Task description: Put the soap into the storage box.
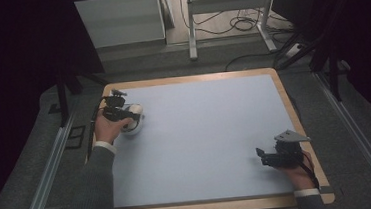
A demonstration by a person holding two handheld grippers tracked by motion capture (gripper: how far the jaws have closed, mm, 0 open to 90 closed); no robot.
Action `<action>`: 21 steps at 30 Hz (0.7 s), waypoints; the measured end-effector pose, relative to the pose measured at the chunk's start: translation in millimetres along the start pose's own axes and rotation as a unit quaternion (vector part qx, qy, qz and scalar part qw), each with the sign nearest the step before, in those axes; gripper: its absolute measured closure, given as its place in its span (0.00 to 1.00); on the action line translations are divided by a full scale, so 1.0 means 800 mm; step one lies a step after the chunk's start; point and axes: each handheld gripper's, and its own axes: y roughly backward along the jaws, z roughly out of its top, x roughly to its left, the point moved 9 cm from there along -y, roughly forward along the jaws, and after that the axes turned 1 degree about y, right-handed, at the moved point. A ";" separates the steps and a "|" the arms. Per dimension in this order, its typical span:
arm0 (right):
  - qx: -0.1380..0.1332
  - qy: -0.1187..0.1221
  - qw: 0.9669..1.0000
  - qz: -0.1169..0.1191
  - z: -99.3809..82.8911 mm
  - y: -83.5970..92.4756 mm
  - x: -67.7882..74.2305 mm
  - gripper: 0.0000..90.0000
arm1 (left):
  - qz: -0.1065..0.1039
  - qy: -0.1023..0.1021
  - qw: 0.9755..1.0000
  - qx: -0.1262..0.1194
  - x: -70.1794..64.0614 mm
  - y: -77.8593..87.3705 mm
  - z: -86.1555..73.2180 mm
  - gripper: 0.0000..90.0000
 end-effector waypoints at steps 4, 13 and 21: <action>0.000 0.001 1.000 0.001 0.000 0.000 0.000 0.12 | 0.016 0.010 1.000 0.002 0.010 -0.010 0.000 0.55; 0.002 0.001 1.000 0.000 -0.001 -0.001 0.000 0.12 | 0.023 0.012 1.000 -0.001 0.013 -0.012 0.001 0.55; 0.003 0.001 1.000 0.000 -0.001 -0.001 0.000 0.12 | 0.008 0.007 1.000 -0.025 0.004 -0.001 0.004 0.41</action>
